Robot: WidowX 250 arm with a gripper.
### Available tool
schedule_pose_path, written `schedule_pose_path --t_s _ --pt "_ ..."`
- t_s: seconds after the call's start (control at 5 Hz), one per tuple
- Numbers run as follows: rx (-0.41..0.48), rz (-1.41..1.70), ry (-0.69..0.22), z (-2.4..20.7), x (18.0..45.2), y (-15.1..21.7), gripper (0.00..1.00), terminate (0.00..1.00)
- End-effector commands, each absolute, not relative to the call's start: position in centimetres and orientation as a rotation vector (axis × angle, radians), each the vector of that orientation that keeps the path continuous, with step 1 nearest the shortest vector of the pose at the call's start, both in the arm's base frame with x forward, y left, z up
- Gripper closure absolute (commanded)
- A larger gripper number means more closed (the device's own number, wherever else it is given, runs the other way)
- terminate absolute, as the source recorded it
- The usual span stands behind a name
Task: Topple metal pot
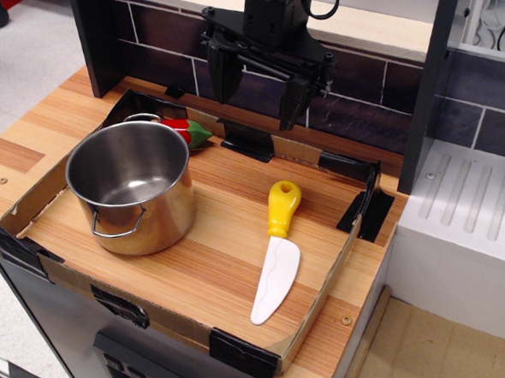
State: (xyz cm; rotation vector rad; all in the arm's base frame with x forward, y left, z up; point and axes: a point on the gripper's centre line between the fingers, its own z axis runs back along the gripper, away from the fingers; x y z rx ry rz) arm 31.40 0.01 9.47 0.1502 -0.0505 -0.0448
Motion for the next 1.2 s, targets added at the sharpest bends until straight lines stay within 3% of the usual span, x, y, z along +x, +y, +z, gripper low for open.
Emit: schedule_pose_path --t_s 0.0,0.4,0.6,1.0 --pt "0.150 -0.045 -0.051 9.5 31.4 0.0 0.00 0.00" --pt "-0.005 -0.131 -0.074 15.3 30.0 1.5 0.00 0.00" --pt "-0.023 -0.155 -0.086 17.4 29.5 2.9 0.00 0.00" --pt "-0.018 -0.239 -0.102 16.8 26.0 8.1 0.00 0.00"
